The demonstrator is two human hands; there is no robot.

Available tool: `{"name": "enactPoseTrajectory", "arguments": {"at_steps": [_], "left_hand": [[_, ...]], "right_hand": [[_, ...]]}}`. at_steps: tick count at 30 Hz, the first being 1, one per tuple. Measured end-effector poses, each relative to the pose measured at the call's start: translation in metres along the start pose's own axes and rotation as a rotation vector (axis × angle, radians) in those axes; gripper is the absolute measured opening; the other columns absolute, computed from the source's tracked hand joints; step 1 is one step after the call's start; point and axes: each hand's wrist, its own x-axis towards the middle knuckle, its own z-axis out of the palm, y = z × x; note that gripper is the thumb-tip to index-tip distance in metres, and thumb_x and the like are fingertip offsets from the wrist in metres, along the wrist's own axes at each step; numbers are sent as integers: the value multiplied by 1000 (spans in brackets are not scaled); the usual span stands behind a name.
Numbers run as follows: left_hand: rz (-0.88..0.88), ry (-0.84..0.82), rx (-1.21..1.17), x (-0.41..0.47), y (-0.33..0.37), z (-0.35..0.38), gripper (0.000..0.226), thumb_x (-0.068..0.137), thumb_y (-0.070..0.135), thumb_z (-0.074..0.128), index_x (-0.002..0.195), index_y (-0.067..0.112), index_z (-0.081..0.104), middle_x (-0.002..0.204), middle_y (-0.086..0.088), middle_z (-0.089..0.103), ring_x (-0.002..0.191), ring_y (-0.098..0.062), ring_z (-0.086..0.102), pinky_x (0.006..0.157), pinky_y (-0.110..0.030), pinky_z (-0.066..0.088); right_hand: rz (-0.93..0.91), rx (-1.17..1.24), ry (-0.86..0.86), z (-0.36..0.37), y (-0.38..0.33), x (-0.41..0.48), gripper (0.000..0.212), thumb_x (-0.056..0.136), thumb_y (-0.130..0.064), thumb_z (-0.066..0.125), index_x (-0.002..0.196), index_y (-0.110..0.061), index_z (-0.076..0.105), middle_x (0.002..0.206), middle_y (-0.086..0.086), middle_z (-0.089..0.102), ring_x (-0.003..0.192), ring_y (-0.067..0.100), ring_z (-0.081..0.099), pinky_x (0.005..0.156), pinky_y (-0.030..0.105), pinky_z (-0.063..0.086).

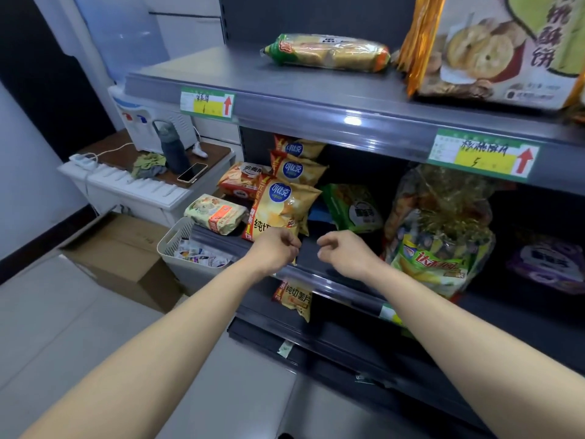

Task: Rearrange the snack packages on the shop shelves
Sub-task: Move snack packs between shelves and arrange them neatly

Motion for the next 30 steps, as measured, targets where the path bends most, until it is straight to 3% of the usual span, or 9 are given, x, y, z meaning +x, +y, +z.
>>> {"name": "enactPoseTrajectory", "arguments": {"at_steps": [5,9,13,18,23,27,30], "left_hand": [[-4,-11,-11,4,-4,2,20,88,-2,52,77,15,57,72,0,55,75,-19,54,64,-23,46],[-10,3,-40,12,-14,-18,25,88,-2,53,72,17,56,70,-2,55,68,-17,53,69,-29,47],[-24,42,-55,26,-32,-54,26,86,-3,53,70,18,56,70,-2,56,66,-16,52,68,-29,44],[-52,53,-28,43,-67,-113,22,85,-5,53,73,14,57,70,-5,55,69,-19,50,71,-31,43],[-86,95,22,69,-103,-169,23,85,-7,52,72,12,56,70,-5,54,69,-19,51,71,-33,47],[-91,117,142,94,-128,-196,9,87,1,56,86,10,59,85,-7,58,79,-24,51,69,-30,42],[-65,94,274,116,-138,-205,26,90,7,54,116,8,58,112,-11,60,81,-24,56,58,-23,42]], "right_hand": [[-21,1,-9,4,-3,10,35,90,-11,59,125,-8,58,120,8,62,105,15,56,85,20,37],[-55,-6,8,17,-21,21,33,89,-11,60,122,-8,61,114,6,64,108,17,58,87,22,39],[-72,-31,24,37,-53,42,37,89,-14,60,126,-9,58,124,7,61,113,17,56,88,20,37],[-69,-34,15,81,-97,76,32,89,-13,58,121,-10,61,120,5,62,106,15,56,84,21,39],[-32,-26,-21,121,-125,110,35,90,-12,57,124,-7,58,125,10,60,111,22,57,88,26,44],[51,5,-36,141,-134,133,37,90,-12,57,126,-7,57,134,9,53,121,23,50,97,28,40],[125,6,-48,156,-135,145,38,91,-13,56,128,-7,55,137,9,50,121,23,49,92,25,37]]}}
